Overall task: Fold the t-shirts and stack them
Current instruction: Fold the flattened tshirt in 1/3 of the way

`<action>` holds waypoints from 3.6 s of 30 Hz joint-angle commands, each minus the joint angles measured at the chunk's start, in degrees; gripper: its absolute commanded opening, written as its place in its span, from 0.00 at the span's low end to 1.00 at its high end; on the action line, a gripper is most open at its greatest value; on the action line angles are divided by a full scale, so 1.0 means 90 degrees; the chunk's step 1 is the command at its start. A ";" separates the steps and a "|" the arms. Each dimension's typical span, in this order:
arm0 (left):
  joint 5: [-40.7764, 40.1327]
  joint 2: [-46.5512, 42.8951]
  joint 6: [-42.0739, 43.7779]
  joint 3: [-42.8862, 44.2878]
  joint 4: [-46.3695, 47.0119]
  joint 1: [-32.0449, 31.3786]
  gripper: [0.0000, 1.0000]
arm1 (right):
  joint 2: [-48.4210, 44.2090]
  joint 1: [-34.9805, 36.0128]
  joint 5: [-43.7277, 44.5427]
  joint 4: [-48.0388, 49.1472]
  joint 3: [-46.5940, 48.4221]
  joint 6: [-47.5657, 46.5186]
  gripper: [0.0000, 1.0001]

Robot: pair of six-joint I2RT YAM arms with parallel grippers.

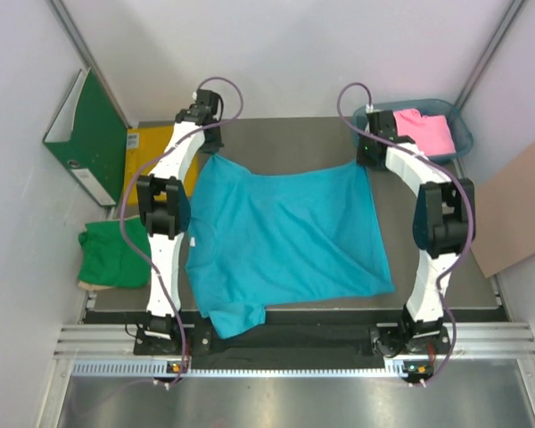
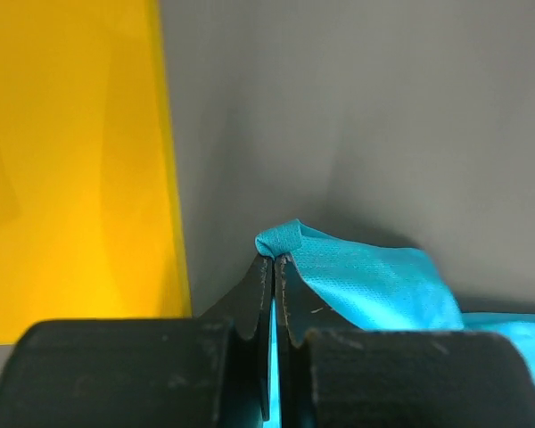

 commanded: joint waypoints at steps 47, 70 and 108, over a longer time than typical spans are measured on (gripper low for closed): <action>0.0629 -0.5192 -0.1155 -0.7474 -0.1156 -0.0517 0.31 | -0.0434 0.0231 0.0586 -0.1490 -0.1274 0.0579 0.99; 0.1938 -0.3386 -0.0403 -0.6596 0.1011 -0.1025 0.43 | -0.1305 0.0241 0.0771 -0.1499 -0.1207 0.0765 1.00; 0.0826 -0.3863 -0.0334 -0.6127 0.0122 -0.1406 0.69 | -0.1178 0.0329 0.0381 -0.1402 -0.1080 0.0687 1.00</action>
